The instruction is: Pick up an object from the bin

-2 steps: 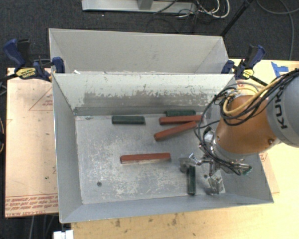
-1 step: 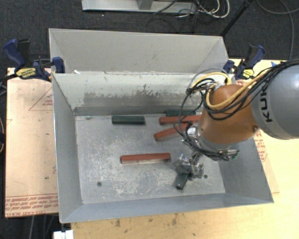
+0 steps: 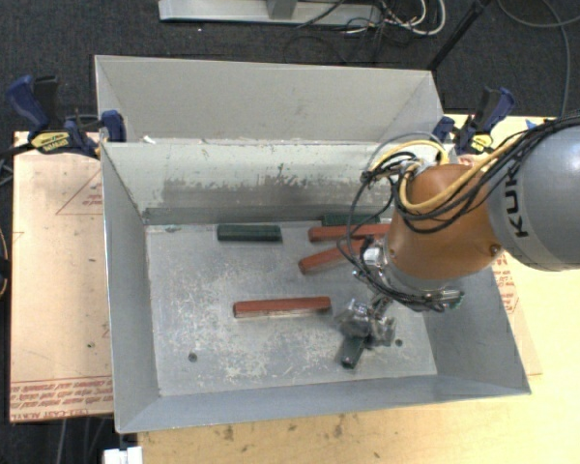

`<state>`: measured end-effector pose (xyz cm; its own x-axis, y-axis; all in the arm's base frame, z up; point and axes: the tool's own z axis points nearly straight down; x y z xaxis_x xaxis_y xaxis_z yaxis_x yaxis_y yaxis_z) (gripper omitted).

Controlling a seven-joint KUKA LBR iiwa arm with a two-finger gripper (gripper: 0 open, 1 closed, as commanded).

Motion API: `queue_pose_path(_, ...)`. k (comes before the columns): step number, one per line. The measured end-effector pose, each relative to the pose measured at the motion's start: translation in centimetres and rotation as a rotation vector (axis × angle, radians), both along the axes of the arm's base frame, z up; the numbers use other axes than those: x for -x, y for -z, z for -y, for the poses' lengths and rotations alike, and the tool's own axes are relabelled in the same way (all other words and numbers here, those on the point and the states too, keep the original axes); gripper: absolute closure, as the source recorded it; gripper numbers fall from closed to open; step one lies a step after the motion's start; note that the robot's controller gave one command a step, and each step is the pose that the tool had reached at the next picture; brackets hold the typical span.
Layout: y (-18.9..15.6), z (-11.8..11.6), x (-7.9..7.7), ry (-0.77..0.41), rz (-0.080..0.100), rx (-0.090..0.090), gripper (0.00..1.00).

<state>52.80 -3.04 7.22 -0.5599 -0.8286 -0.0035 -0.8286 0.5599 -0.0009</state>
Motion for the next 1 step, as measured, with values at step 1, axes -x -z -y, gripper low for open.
queue_pose_path(1, -15.43, -0.21, 0.09, 0.05, 0.002, 0.001, 1.0)
